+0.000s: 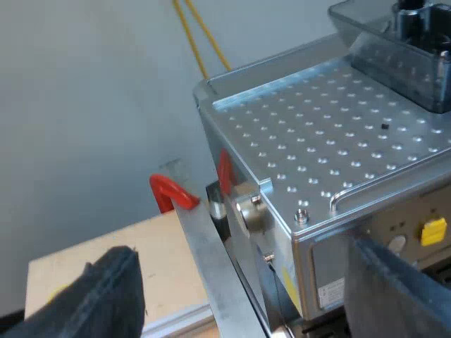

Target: Put the handle in the coffee machine

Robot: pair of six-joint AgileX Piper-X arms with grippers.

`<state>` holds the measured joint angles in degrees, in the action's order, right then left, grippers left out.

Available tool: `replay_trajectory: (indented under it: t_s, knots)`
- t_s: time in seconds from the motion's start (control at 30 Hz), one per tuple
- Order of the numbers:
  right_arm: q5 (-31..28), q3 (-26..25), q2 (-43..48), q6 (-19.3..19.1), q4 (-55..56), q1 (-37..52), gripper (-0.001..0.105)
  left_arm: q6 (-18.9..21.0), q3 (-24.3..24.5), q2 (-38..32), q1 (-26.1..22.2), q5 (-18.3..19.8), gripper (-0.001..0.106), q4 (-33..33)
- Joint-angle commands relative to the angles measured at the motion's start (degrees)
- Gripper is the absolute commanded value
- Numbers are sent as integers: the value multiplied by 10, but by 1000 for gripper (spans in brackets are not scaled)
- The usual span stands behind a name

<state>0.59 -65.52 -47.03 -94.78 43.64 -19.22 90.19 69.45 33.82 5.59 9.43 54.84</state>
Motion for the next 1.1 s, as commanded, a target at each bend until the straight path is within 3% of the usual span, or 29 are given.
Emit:
replay_trajectory:
  t_s: [0.03, 0.1, 0.13, 0.27, 0.4, 0.83, 1.1]
  knots:
    - [6, -7, 18, -9, 3, 29, 75, 13, 3, -5, -39, 34, 62, 9]
    - [6, -7, 26, -25, 4, 47, 75, 13, 3, -8, -53, 33, 62, 10]
    - [6, -7, 49, -55, 8, 74, 75, 13, 3, -12, -61, 33, 62, 10]
    - [4, -7, 90, -82, 20, 96, 75, 13, 3, -38, -69, 33, 62, 10]
    - [-20, -7, 137, -83, 25, 98, 75, 13, 3, -77, -69, 33, 62, 10]
    - [-20, -5, 321, -101, 109, 98, 75, 13, 3, -197, -69, 33, 62, 19]
    - [-20, 16, 435, -101, 155, 98, 75, 13, 4, -296, -69, 33, 62, 140]
